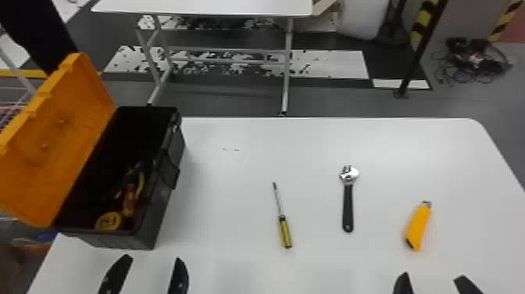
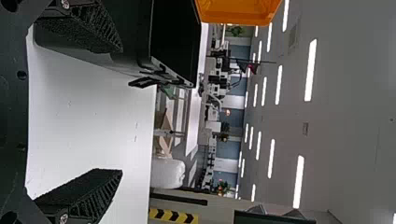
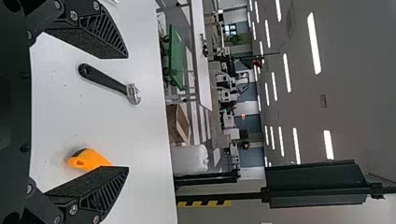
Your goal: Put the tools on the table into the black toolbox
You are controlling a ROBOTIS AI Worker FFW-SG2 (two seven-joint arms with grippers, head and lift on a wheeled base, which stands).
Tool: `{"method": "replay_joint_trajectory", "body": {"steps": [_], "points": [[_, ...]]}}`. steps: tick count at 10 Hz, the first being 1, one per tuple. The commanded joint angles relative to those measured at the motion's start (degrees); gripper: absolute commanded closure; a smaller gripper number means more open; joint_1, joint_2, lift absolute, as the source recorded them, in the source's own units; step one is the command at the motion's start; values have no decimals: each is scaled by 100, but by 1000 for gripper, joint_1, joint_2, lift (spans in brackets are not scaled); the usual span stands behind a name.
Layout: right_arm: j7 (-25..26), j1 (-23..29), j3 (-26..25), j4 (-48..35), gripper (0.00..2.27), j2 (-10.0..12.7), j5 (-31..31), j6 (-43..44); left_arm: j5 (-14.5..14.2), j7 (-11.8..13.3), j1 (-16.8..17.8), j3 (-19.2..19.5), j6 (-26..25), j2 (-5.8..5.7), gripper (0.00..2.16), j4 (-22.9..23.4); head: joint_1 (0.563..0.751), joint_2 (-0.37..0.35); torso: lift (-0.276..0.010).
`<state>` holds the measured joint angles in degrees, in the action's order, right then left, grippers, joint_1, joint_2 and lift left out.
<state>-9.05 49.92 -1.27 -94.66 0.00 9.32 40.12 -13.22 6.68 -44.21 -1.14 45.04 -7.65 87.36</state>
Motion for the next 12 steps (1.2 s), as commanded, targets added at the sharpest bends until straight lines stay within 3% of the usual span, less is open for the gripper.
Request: {"method": "replay_joint_trajectory", "body": {"steps": [1,12], "points": [[0,0,4,0,164,5,0,0,3,0,0,0,0,0,73,-9,695,59,-75],[-9,-26,74,18,161,5,-132,-53,-6,9,35,-9,-18,-9,73,-53,695,67,-75]]}}
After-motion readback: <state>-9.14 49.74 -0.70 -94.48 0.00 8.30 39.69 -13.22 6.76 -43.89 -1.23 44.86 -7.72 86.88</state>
